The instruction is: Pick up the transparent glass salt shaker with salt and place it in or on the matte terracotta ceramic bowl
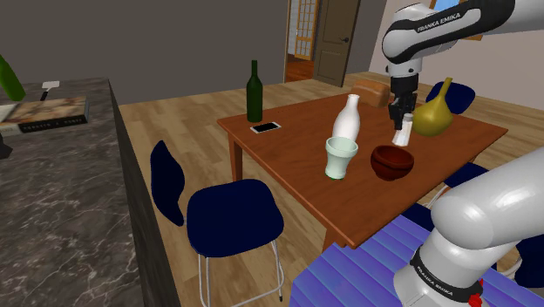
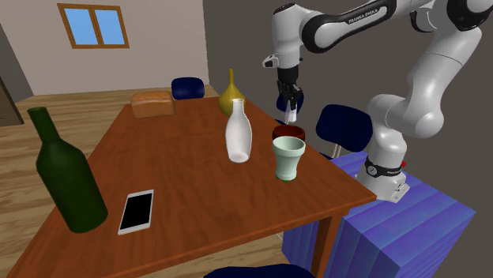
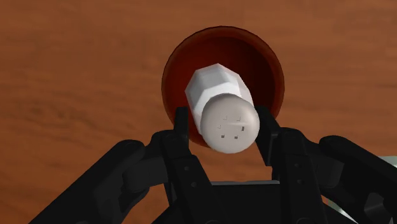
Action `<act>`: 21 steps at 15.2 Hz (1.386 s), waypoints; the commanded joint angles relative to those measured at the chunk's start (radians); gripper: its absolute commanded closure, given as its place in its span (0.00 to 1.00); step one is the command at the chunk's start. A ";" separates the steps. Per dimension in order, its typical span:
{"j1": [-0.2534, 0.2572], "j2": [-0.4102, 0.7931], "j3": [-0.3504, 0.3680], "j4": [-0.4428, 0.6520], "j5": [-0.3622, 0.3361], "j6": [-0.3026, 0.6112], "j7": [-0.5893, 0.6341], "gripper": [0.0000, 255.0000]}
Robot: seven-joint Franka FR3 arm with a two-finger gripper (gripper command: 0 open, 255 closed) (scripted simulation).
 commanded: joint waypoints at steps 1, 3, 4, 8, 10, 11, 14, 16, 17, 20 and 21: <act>-0.002 0.006 -0.005 -0.024 -0.004 0.030 0.004 1.00; -0.002 0.012 -0.009 -0.046 -0.007 0.058 0.009 1.00; -0.003 0.015 -0.011 -0.056 -0.008 0.072 0.012 1.00; -0.004 0.032 -0.019 -0.097 -0.014 0.129 0.022 1.00; -0.004 0.032 -0.019 -0.097 -0.014 0.129 0.022 1.00; -0.004 0.032 -0.019 -0.097 -0.014 0.129 0.022 1.00; -0.004 0.032 -0.019 -0.097 -0.014 0.129 0.022 1.00; -0.004 0.032 -0.019 -0.097 -0.014 0.129 0.022 1.00; -0.004 0.032 -0.019 -0.097 -0.014 0.129 0.022 0.00; -0.004 0.032 -0.019 -0.097 -0.014 0.129 0.022 0.00; -0.004 0.032 -0.019 -0.097 -0.014 0.129 0.022 0.00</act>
